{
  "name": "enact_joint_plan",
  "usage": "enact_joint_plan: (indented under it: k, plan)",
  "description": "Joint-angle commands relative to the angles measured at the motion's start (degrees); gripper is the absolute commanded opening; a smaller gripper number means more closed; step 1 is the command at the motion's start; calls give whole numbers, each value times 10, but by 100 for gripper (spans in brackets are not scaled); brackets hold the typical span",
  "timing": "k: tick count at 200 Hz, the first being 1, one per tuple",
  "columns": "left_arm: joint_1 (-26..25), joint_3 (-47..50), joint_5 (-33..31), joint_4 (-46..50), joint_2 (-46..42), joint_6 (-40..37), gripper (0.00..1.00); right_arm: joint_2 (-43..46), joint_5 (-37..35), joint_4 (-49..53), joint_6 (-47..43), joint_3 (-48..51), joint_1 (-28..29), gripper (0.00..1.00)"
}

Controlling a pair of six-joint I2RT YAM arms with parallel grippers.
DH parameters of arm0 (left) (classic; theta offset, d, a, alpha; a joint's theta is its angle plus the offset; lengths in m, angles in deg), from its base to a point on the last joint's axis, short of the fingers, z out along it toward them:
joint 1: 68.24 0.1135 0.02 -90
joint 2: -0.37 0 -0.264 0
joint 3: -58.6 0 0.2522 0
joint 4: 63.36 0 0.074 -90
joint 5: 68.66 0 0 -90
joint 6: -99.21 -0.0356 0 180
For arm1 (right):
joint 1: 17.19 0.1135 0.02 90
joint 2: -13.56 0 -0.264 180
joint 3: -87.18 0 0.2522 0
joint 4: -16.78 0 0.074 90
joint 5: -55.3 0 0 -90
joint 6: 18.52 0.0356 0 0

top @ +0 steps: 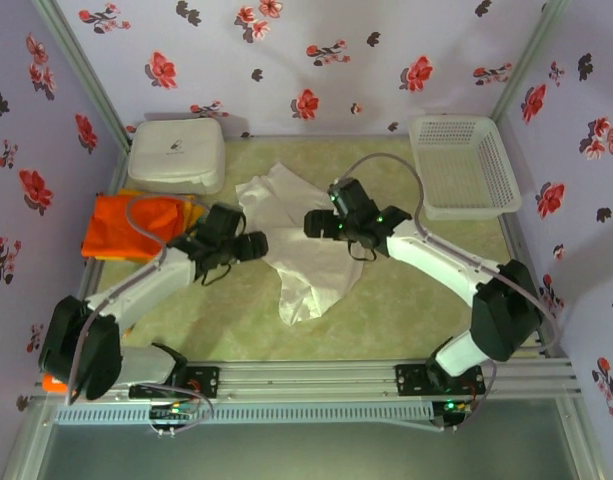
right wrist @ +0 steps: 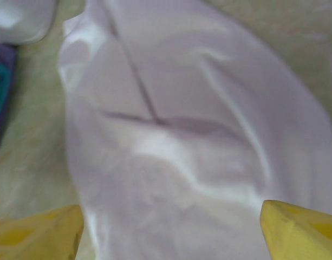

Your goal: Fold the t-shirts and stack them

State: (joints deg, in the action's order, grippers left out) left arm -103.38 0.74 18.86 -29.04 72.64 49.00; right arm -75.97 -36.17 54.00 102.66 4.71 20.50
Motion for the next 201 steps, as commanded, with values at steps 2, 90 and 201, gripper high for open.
enact_joint_plan:
  k: [2, 90, 201]
  plan:
    - [-68, 48, -15, -33, -36, 88, 81, -66, 34, 8, -43, -25, -57, 78]
    - [-258, 47, -91, -92, 56, 155, 81, -299, 136, -33, -31, -166, -133, 63]
    - [-234, 23, -153, 16, 41, 134, 10, -253, 71, -39, 7, -84, -154, 0]
